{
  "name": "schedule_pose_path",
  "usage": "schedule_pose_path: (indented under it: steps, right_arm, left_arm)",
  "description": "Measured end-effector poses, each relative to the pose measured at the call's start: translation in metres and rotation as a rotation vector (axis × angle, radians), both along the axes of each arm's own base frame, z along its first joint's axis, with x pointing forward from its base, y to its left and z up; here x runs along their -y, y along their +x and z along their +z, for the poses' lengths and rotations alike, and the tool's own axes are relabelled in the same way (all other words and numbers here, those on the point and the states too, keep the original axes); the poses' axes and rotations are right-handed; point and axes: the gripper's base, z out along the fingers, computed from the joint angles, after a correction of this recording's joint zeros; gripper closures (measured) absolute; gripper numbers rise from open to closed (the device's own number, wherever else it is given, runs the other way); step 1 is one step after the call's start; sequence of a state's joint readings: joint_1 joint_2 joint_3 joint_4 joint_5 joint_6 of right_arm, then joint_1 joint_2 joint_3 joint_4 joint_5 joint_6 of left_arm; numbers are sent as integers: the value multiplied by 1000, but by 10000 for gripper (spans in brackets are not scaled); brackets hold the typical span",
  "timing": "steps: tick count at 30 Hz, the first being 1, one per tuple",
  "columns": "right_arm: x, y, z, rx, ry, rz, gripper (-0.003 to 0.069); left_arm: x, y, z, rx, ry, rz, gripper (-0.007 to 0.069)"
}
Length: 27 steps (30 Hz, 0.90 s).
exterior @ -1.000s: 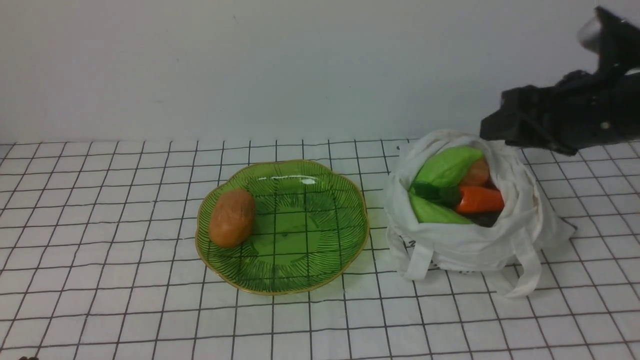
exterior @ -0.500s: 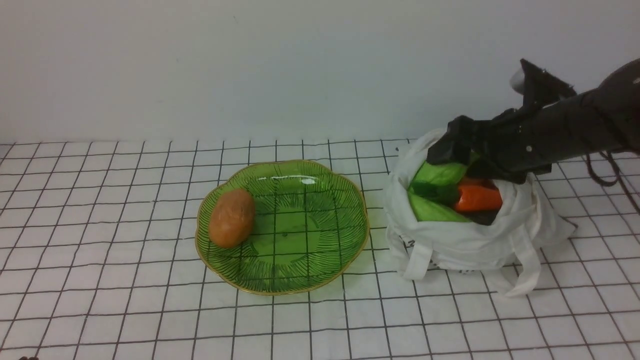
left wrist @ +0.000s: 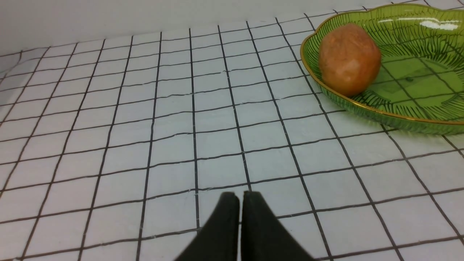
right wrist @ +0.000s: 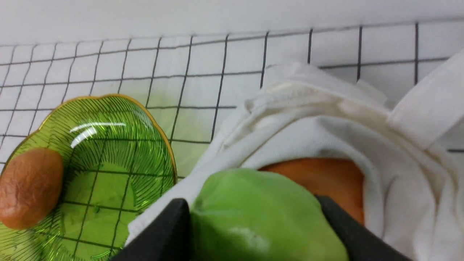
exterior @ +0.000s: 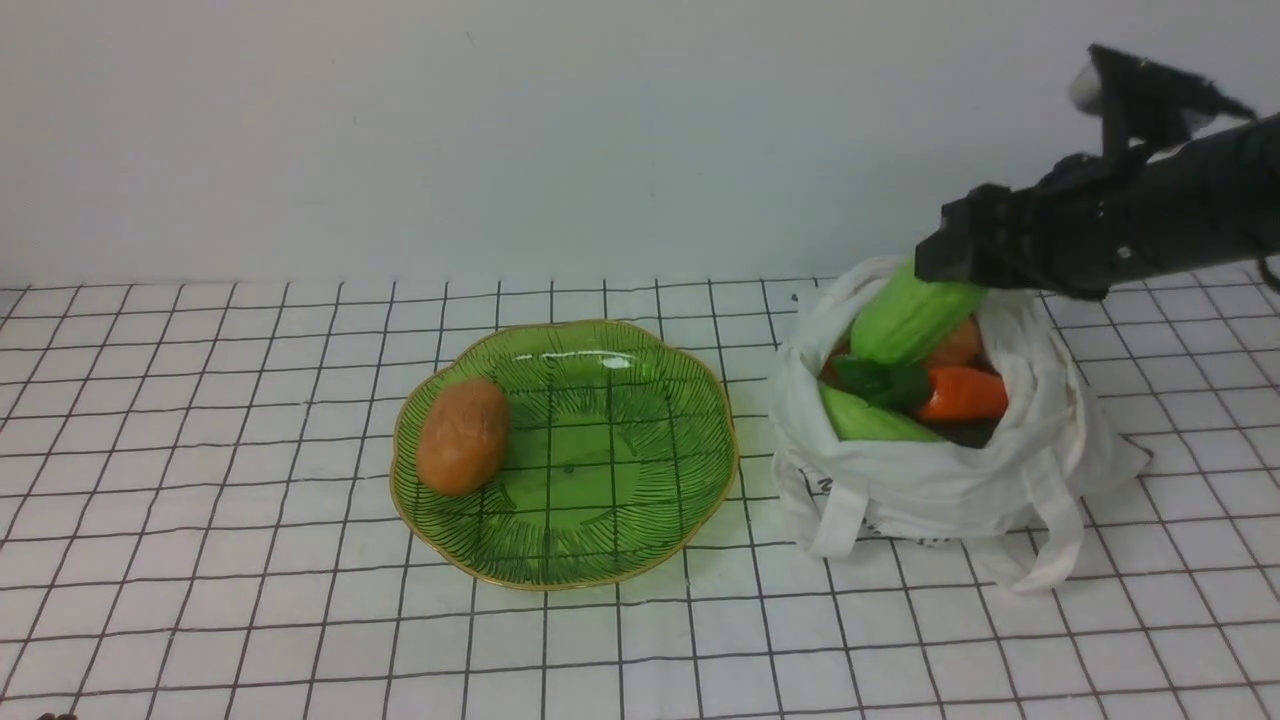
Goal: Take vegetables from bag on white checkered tablecloth place on plate.
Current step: 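Take the green vegetable out of the bag and place it on the plate with the right gripper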
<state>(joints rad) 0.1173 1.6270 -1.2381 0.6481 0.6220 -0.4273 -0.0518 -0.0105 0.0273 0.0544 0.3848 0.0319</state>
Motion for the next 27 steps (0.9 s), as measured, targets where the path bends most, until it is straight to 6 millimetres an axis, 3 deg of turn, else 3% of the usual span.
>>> schedule_pose_path:
  steps: [8, 13, 16, 17, 22, 27]
  right_arm:
    - [5, -36, 60, 147, 29, -26, 274]
    - [-25, -56, 80, 197, 119, 74, 274]
    - [-62, -59, 71, 167, 148, 197, 274]
    - [-64, -59, 69, 163, 147, 205, 274]
    - [-130, -48, 12, 60, 102, 337, 274]
    - [-154, -27, -28, 33, 46, 349, 274]
  left_arm:
    - [0, 0, 0, 0, 0, 0, 633]
    - [0, 0, 0, 0, 0, 0, 633]
    - [0, 0, 0, 0, 0, 0, 633]
    - [0, 0, 0, 0, 0, 0, 633]
    - [0, 0, 0, 0, 0, 0, 633]
    - [0, 0, 0, 0, 0, 0, 633]
